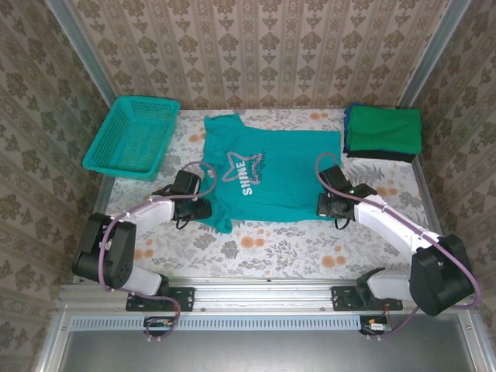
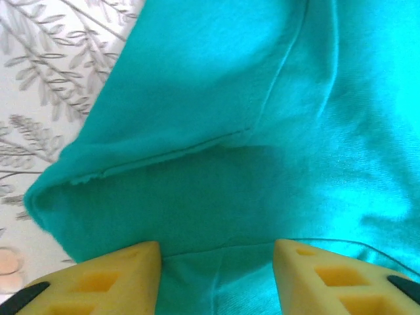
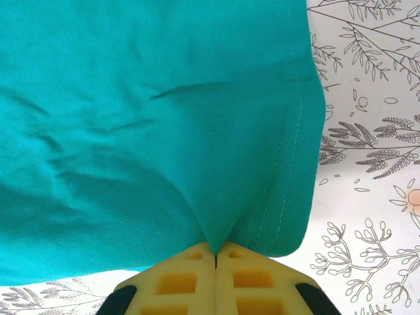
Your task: Fold and stack the t-shirts
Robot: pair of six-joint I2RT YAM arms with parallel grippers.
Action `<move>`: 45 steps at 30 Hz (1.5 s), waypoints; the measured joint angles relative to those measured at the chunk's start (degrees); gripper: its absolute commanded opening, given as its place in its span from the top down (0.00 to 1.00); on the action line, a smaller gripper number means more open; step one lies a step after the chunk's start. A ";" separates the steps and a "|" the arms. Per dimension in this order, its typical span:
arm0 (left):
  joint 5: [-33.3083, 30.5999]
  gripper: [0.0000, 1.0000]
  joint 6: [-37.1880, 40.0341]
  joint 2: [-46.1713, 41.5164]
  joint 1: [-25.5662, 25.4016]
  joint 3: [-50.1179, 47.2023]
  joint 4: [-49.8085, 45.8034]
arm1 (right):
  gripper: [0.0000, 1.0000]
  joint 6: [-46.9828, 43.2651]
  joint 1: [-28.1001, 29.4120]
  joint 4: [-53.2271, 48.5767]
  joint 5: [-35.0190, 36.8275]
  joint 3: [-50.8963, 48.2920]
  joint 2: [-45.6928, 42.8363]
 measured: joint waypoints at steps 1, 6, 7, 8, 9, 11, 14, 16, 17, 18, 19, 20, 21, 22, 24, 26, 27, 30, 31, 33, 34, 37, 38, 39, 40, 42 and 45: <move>-0.98 0.46 0.02 -0.70 -0.15 0.00 -0.81 | 0.99 0.00 -0.04 0.00 -0.02 -0.09 0.00; -4.13 0.44 0.07 -6.08 -0.31 0.00 -3.54 | 0.99 -0.44 -0.26 1.05 -0.17 -0.46 0.00; -4.55 0.44 0.07 -6.69 -0.31 0.00 -3.58 | 0.99 -0.61 -0.31 1.27 -0.17 -0.59 0.00; -4.94 0.44 0.07 -6.86 -0.31 -0.02 -3.61 | 0.99 -0.83 -0.42 1.46 -0.20 -0.81 0.00; -5.18 0.44 0.07 -6.84 -0.31 -0.07 -3.58 | 0.99 -0.90 -0.46 1.55 -0.20 -0.94 0.00; -5.40 0.47 0.04 -6.19 -0.31 -0.39 -3.54 | 0.99 -1.05 -0.50 1.95 -0.31 -1.22 0.13; -5.70 0.48 0.04 -3.87 -0.31 -0.48 -3.65 | 0.99 -1.25 -0.52 2.49 -0.44 -1.25 0.46; -6.05 0.48 0.04 -2.67 -0.31 -0.50 -3.89 | 0.99 -1.33 -0.63 2.62 -0.50 -1.25 0.57; -6.16 0.49 0.02 -2.43 -0.31 -0.50 -4.02 | 0.99 -1.46 -0.79 2.64 -0.59 -1.25 0.59; -6.21 0.52 0.02 -2.40 -0.31 -0.50 -4.02 | 0.99 -1.51 -0.85 2.67 -0.59 -1.25 0.59; -6.19 0.59 -0.07 -2.40 -0.31 -0.50 -4.00 | 0.99 -1.53 -1.03 2.75 -0.61 -1.27 0.59; -6.12 0.64 -0.28 -2.23 -0.42 -0.48 -3.96 | 0.99 -1.55 -1.16 2.86 -0.63 -1.29 0.59; -5.97 0.70 -0.28 -1.81 -0.55 -0.48 -3.91 | 1.00 -1.64 -1.22 2.86 -0.66 -1.31 0.59; -5.68 0.80 -0.24 -1.27 -0.66 -0.48 -3.82 | 1.00 -1.70 -1.29 2.86 -0.74 -1.31 0.59; -4.98 0.97 -0.31 -0.44 -0.94 -0.48 -3.72 | 1.00 -1.92 -1.40 2.86 -1.07 -1.31 0.59; -3.93 1.00 -0.55 -0.76 -0.94 -0.42 -3.54 | 1.00 -2.34 -1.49 2.84 -1.29 -1.31 0.48; -3.39 1.00 -0.35 -1.31 -0.94 -0.42 -3.67 | 1.00 -2.54 -1.53 2.80 -1.44 -1.31 0.24; -1.90 1.00 -0.09 -5.05 -0.90 -0.42 -5.05 | 1.00 -2.80 -1.75 2.75 -1.68 -1.31 -1.49; -1.53 1.00 0.09 -7.17 -0.87 -0.39 -5.68 | 1.00 -2.89 -1.81 2.75 -1.73 -1.31 -2.19; -0.96 1.00 0.35 -11.72 -0.57 -0.02 -7.21 | 1.00 -2.99 -1.99 2.71 -1.79 -1.29 -3.72; -0.79 1.00 0.44 -13.62 -0.48 0.55 -8.20 | 1.00 -3.02 -2.03 2.67 -1.92 -1.29 -4.39; -0.39 1.00 0.74 -18.03 -0.13 3.39 -11.17 | 1.00 -3.21 -2.14 1.90 -2.80 -0.98 -6.08; -0.31 1.00 0.90 -19.17 -0.13 4.72 -12.52 | 1.00 -3.34 -2.16 1.22 -3.23 -0.55 -6.69; -0.22 1.00 1.01 -20.39 -0.13 6.21 -13.97 | 1.00 -3.50 -2.16 0.63 -3.61 -0.04 -7.48; -0.15 1.00 1.16 -21.49 -0.17 7.28 -14.95 | 1.00 -3.65 -2.16 0.20 -3.80 0.39 -8.44; -0.11 1.00 1.38 -24.17 -0.20 9.14 -17.07 | 1.00 -4.04 -2.19 -0.57 -4.28 1.42 -11.06; -0.11 1.00 1.44 -26.56 -0.20 10.73 -19.17 | 1.00 -4.33 -2.29 -0.87 -4.26 2.86 -13.84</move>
